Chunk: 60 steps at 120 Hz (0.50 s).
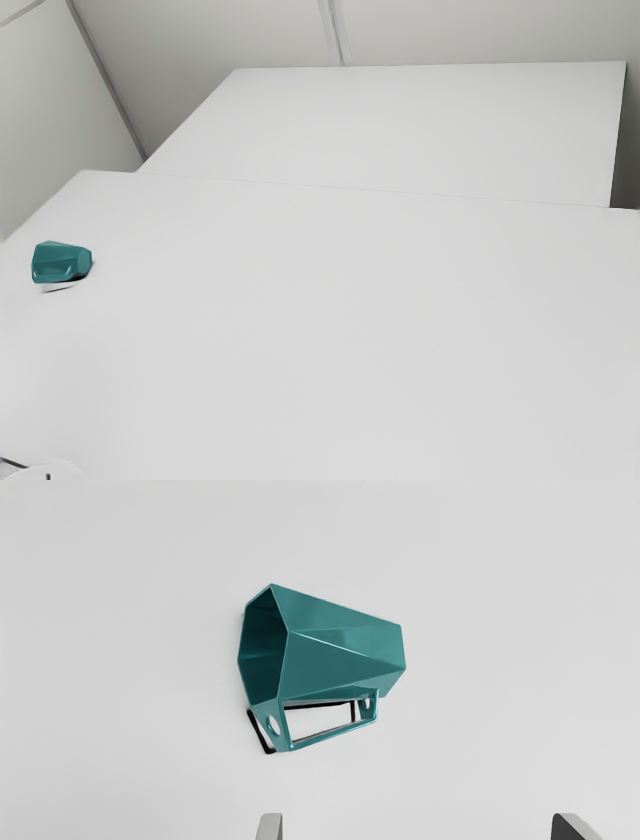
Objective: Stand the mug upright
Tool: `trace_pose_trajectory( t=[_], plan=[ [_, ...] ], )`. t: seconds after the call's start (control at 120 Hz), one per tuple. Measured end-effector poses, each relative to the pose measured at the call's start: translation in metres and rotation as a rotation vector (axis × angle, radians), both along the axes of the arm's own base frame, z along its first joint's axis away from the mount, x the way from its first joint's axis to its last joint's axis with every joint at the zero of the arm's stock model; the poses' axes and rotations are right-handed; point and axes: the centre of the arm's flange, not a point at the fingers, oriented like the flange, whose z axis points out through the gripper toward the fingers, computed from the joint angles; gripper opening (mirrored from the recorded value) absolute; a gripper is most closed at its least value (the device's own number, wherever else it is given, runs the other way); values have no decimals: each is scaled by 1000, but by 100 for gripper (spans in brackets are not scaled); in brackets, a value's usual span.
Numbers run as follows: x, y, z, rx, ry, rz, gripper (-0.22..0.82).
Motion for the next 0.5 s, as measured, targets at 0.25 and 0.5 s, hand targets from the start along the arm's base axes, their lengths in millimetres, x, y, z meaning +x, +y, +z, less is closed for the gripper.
trace_pose_trajectory(
  t=[0.25,0.5],
  plan=[
    [19,17,-25,43,-79,-105,58],
    [11,35,-46,6,-137,-96,59]
  ],
)
